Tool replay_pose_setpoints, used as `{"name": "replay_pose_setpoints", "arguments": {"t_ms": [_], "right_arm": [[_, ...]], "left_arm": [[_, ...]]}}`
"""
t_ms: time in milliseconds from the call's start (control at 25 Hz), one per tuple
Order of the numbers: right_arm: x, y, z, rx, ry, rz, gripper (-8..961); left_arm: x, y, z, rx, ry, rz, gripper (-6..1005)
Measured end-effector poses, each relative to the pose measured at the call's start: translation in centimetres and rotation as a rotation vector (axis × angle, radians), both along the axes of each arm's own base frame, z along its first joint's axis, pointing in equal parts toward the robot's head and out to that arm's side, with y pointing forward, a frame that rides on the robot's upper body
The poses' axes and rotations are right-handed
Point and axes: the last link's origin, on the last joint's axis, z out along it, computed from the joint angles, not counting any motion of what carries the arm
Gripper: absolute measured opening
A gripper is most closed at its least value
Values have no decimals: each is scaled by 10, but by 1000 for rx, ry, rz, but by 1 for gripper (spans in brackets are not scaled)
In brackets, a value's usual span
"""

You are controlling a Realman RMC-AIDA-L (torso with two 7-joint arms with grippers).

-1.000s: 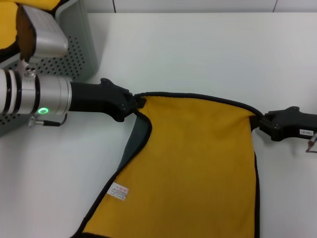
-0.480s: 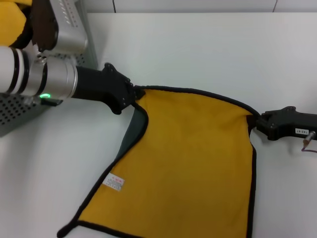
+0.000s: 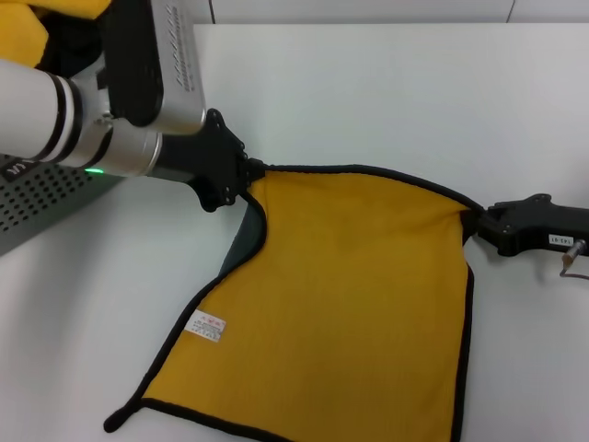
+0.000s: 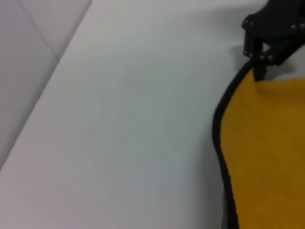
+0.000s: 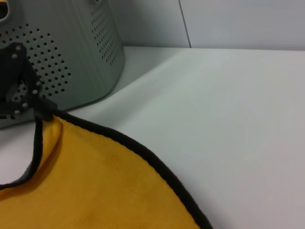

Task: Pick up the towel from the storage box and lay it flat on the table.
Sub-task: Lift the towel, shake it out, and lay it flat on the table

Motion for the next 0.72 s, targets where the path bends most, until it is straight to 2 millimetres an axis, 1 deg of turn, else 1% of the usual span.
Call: {"name": "replay_pose_setpoints", "arguments": {"t_ms": [320,520,720], "right_arm": [[0,1,1,13,3,0,77],[-1,3,2,19,2,3,79],[-7,6,3,21,16,17,80]], "left_arm": [[10,0,-7,69,119,-206,146],[7,4,-17,133,230,-304,152],[4,3,-20,158,261,-331,158]]}}
